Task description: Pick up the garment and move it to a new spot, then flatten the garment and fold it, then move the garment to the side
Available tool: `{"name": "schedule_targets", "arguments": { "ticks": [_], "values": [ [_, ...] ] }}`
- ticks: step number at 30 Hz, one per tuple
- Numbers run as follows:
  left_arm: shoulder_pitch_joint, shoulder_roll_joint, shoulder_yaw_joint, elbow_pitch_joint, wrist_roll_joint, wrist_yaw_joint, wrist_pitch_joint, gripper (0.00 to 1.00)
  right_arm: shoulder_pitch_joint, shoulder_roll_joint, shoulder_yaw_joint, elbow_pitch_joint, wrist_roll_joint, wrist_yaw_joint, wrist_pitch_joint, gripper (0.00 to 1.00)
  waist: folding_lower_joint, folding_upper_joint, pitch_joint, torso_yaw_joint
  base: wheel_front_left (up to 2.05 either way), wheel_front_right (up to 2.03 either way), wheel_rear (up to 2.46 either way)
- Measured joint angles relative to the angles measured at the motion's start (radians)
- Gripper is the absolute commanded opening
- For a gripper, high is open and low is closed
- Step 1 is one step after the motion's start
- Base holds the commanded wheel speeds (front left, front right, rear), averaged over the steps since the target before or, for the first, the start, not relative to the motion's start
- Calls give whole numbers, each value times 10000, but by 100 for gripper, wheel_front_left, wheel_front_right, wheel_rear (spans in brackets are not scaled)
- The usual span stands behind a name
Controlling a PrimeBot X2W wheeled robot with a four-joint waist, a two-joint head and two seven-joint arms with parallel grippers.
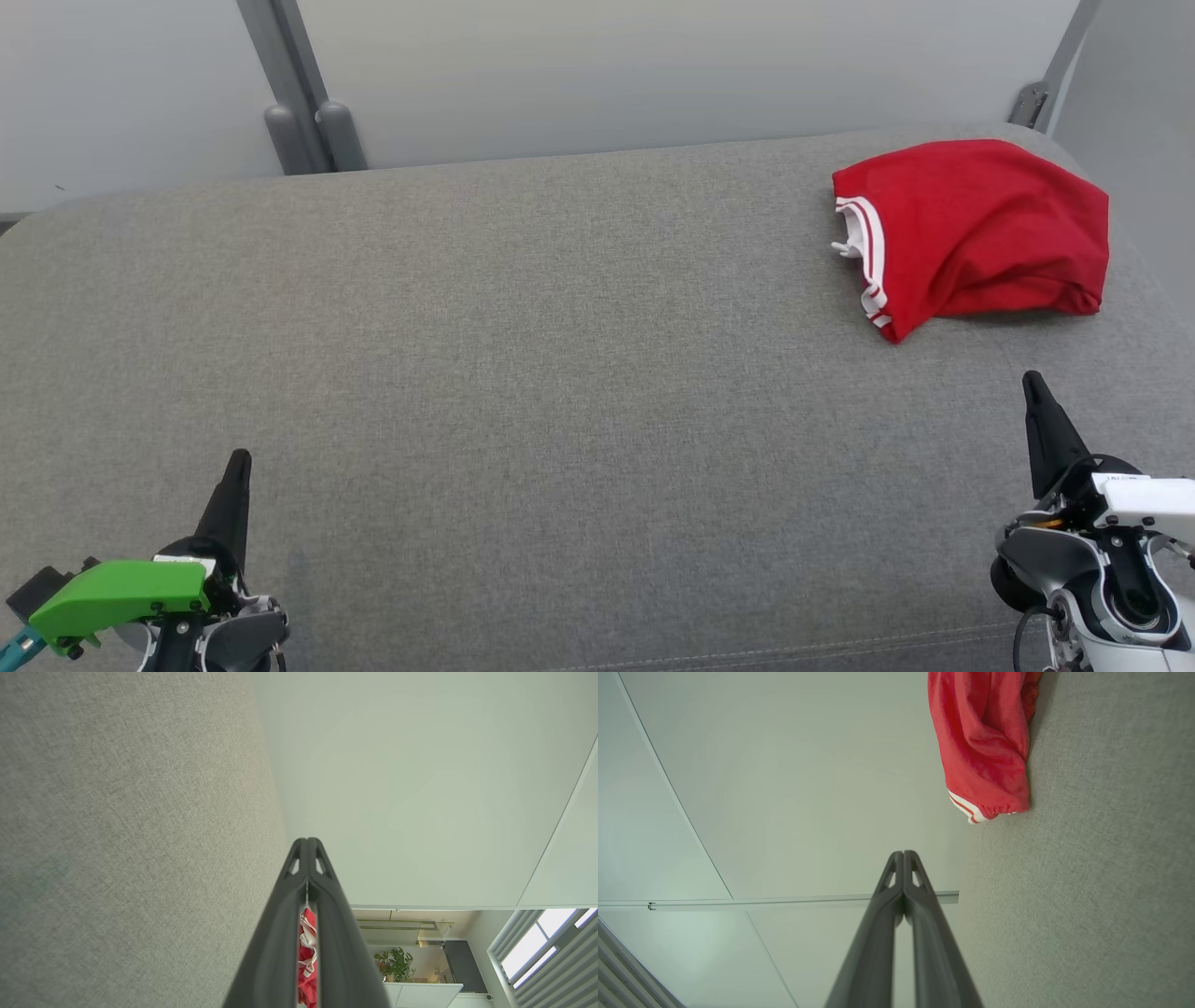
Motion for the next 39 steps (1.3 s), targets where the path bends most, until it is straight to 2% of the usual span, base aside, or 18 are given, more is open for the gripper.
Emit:
{"name": "schedule_targets", "arguments": {
  "ticks": [39],
  "values": [
    [0,0,-2,0,0,0,0,0,0,0,0,0,0,2,0,0,0,0,0,0,0,0,0]
  ]
}}
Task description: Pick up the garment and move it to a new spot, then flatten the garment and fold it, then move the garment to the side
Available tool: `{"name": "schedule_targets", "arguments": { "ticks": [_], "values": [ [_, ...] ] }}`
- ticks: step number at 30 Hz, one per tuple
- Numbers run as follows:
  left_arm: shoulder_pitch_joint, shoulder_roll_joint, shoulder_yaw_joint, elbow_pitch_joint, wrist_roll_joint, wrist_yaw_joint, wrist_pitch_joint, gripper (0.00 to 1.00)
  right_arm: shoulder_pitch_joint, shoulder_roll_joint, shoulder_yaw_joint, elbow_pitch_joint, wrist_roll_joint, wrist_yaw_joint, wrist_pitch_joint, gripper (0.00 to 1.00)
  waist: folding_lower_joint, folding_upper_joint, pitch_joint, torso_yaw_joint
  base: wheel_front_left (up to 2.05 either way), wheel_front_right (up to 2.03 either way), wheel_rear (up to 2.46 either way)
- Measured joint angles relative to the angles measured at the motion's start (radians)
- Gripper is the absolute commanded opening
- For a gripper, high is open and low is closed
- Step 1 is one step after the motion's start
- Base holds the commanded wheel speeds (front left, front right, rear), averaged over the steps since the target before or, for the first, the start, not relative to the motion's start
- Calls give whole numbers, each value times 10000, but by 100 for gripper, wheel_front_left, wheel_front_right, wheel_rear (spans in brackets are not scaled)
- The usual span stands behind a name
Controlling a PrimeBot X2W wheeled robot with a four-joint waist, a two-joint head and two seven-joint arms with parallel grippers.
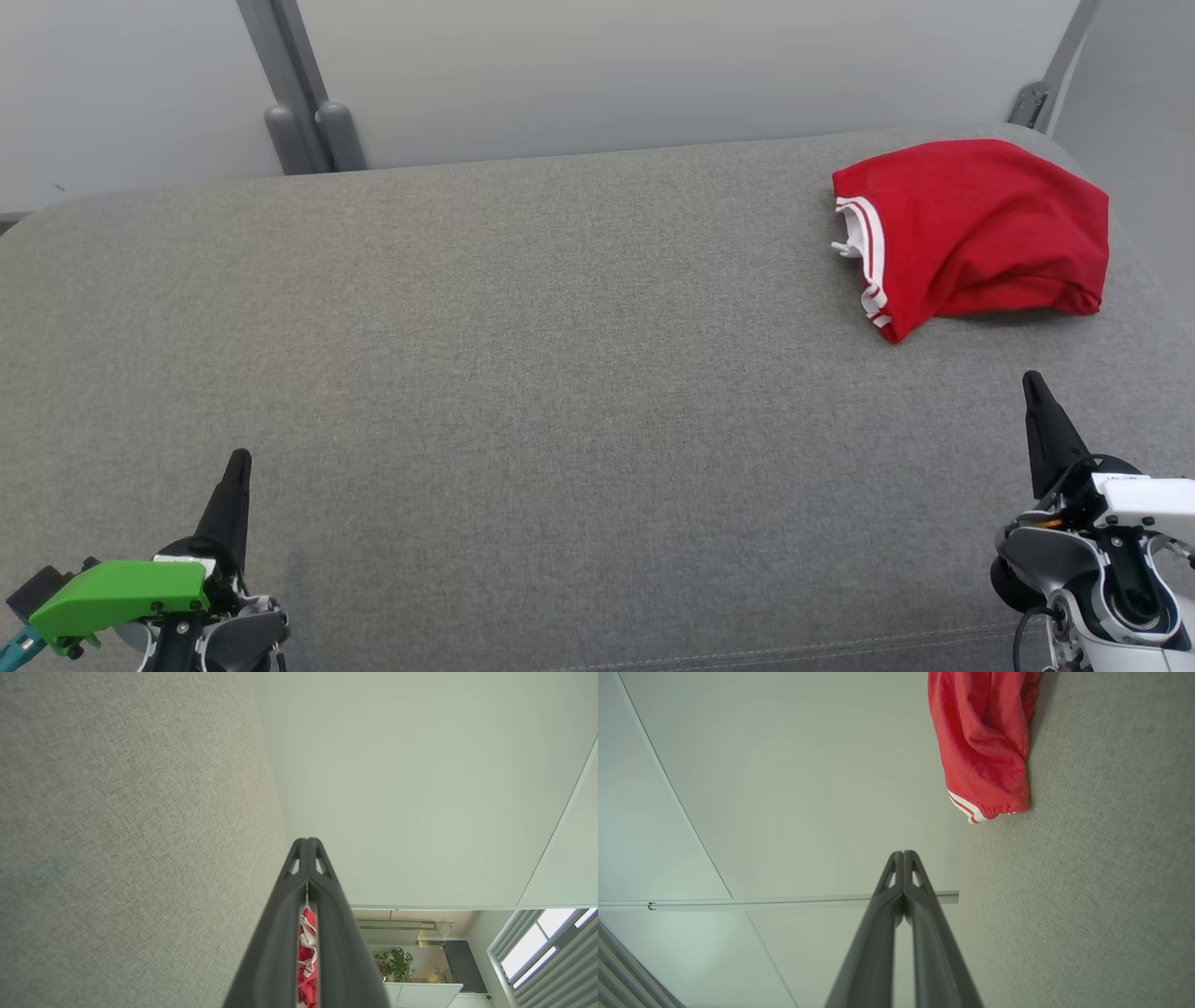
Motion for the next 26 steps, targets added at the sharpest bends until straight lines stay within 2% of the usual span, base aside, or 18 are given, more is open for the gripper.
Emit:
{"name": "schedule_targets", "arguments": {
  "ticks": [26],
  "values": [
    [0,0,0,-2,0,0,0,0,0,0,0,0,0,0,0,0,0,0,0,0,0,0,0]
  ]
}}
